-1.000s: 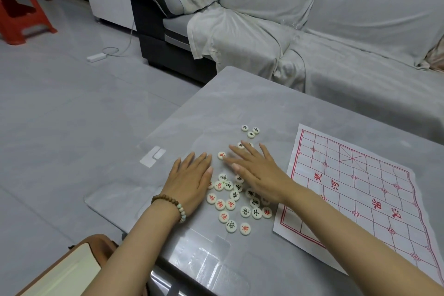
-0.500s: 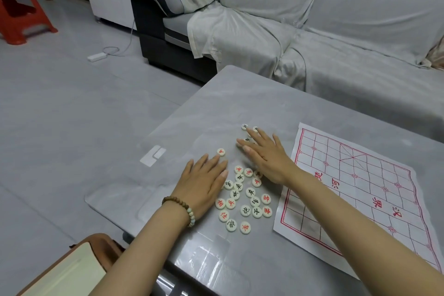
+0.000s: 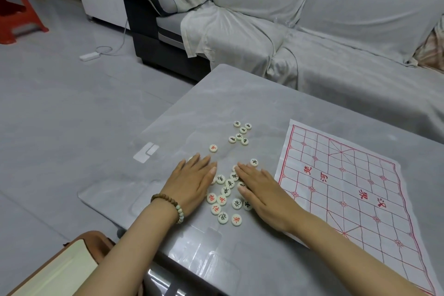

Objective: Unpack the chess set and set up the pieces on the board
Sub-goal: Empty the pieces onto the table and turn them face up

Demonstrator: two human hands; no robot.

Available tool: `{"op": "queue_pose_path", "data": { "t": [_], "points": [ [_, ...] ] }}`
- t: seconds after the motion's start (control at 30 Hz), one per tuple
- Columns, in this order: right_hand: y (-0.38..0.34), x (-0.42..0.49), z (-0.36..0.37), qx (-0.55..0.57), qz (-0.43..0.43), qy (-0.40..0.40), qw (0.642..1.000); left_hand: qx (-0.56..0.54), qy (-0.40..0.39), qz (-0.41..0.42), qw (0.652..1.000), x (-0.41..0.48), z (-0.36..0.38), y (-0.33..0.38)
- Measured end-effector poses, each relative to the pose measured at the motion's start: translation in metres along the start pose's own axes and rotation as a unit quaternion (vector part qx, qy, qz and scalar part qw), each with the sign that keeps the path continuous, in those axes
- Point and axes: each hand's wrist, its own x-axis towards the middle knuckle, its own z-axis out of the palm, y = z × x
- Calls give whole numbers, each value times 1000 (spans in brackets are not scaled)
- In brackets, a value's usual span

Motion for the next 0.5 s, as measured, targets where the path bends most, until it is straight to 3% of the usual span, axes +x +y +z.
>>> {"op": "queue_pose_path", "data": {
  "t": [0.1,0.27,0.5],
  "points": [
    [-7,-9,1,-19,8,-2,1000,-9,6,-6,1000,-1,-1,-2],
    [-20,-18,-1,-74,-74,-56,993,-5,9,-4,1000,-1,-1,-4],
    [-28,8,-2,-105,-73,-49,991,44,27,-22,998,2,-2,-10]
  ]
}}
